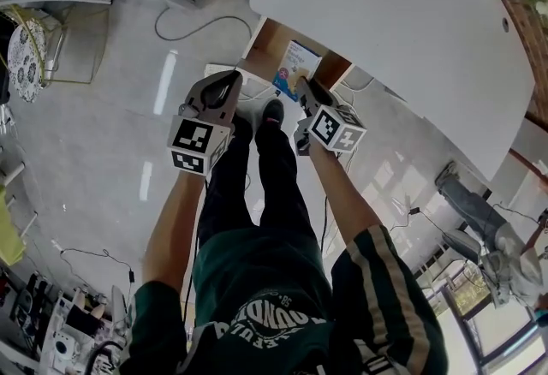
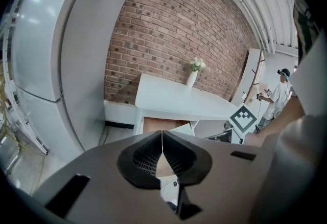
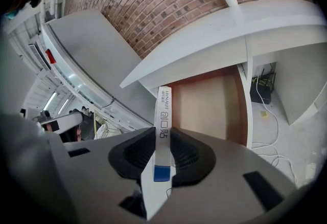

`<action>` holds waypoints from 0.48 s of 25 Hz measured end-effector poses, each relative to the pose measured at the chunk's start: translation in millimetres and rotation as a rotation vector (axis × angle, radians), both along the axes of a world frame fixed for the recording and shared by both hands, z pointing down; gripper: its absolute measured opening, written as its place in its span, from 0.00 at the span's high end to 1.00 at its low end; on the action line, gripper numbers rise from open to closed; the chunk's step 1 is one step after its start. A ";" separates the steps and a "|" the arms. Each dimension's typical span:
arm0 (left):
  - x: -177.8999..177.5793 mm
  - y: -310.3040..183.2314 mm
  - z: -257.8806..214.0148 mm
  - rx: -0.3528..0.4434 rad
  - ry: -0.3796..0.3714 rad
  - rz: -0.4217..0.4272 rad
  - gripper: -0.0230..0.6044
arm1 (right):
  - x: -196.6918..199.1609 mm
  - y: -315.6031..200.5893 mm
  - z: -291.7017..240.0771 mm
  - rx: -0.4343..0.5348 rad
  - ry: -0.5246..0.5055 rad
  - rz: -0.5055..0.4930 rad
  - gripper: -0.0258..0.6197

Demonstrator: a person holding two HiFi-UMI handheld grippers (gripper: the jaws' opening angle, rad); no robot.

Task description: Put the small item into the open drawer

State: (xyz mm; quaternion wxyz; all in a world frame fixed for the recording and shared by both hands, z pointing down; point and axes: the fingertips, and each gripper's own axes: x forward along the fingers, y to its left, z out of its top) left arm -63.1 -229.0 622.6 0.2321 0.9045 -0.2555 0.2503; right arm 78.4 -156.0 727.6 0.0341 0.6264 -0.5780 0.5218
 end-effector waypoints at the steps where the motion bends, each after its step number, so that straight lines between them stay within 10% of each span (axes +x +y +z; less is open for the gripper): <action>1: -1.7 0.2 2.1 -0.003 0.001 -0.007 0.93 | 1.1 -1.0 4.5 -0.003 0.004 0.007 0.79; 12: -10.6 7.0 30.1 -0.046 0.000 -0.040 0.93 | 14.8 -21.3 50.8 -0.057 0.058 0.058 0.79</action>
